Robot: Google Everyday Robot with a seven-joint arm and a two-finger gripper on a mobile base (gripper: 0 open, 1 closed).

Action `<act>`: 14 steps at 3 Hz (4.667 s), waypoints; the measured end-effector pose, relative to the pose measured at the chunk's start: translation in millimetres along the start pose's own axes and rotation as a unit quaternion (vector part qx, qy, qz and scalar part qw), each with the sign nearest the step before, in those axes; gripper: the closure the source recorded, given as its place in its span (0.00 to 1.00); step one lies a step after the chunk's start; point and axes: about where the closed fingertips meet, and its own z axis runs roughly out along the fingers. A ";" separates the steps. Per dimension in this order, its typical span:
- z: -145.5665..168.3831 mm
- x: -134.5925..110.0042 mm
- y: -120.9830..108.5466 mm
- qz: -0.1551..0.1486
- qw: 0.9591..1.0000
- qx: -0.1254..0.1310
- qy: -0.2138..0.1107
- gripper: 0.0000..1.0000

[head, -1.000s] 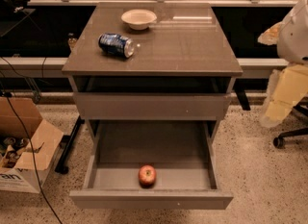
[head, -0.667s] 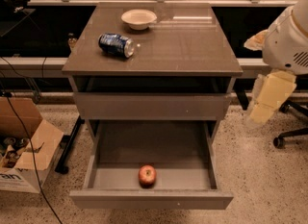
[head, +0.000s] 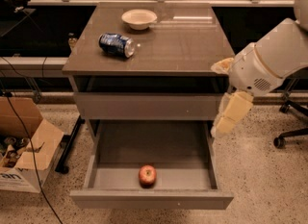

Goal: Pick apple from middle drawer and place on counter

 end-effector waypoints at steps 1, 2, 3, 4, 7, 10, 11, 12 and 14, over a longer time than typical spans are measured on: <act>51.1 7.9 -2.6 0.021 0.995 -0.046 -0.080 0.00; 63.8 9.9 -2.7 0.031 0.993 -0.062 -0.096 0.00; 65.8 10.6 -2.7 0.033 0.993 -0.061 -0.097 0.00; 90.4 19.0 -2.9 0.062 0.991 -0.047 -0.112 0.00; 228.7 67.9 -5.6 0.124 0.971 -0.062 -0.193 0.00; 294.7 96.3 -2.5 0.163 0.961 -0.084 -0.207 0.00; 326.2 94.9 -5.9 0.169 0.961 -0.077 -0.203 0.00; 362.9 97.3 -7.8 0.174 0.961 -0.080 -0.197 0.00; 433.4 100.3 -4.8 0.169 0.965 -0.090 -0.176 0.00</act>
Offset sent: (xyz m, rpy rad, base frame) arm 0.0099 0.0142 -0.0401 0.1465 0.0559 0.0249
